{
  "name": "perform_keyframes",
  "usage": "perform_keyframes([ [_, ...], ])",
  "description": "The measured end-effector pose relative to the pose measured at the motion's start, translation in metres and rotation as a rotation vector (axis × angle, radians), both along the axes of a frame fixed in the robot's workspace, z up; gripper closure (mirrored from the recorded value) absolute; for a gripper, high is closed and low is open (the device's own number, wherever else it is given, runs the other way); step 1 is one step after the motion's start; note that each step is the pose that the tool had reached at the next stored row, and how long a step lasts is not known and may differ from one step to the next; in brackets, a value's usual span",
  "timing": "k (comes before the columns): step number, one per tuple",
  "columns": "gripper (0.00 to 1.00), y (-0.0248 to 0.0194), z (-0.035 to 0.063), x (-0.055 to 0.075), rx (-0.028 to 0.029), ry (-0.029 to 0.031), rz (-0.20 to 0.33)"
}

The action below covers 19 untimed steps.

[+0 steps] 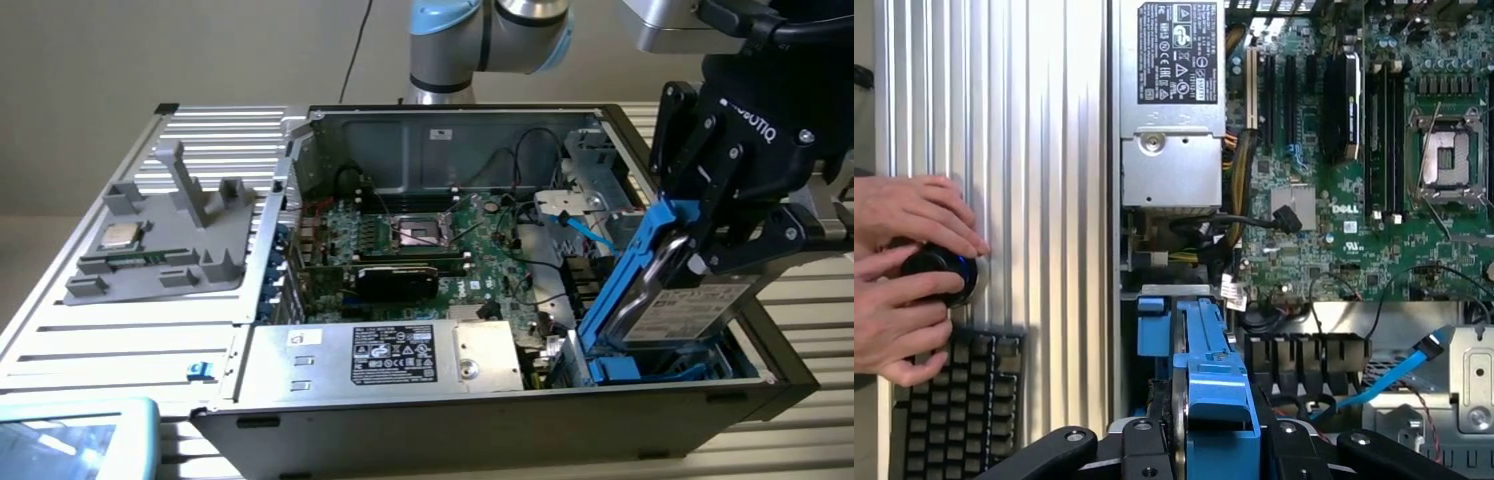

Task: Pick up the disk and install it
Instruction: 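Insert the disk into the insertion slot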

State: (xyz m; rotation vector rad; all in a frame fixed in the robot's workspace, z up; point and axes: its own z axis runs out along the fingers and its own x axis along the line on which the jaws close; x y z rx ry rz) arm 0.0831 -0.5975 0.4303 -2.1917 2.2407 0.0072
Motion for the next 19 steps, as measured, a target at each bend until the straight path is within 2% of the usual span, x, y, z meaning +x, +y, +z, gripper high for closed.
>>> perform_keyframes([
  [19, 0.63, 0.0000, -0.0120, 0.000, 0.0000, 0.0011, 0.000],
])
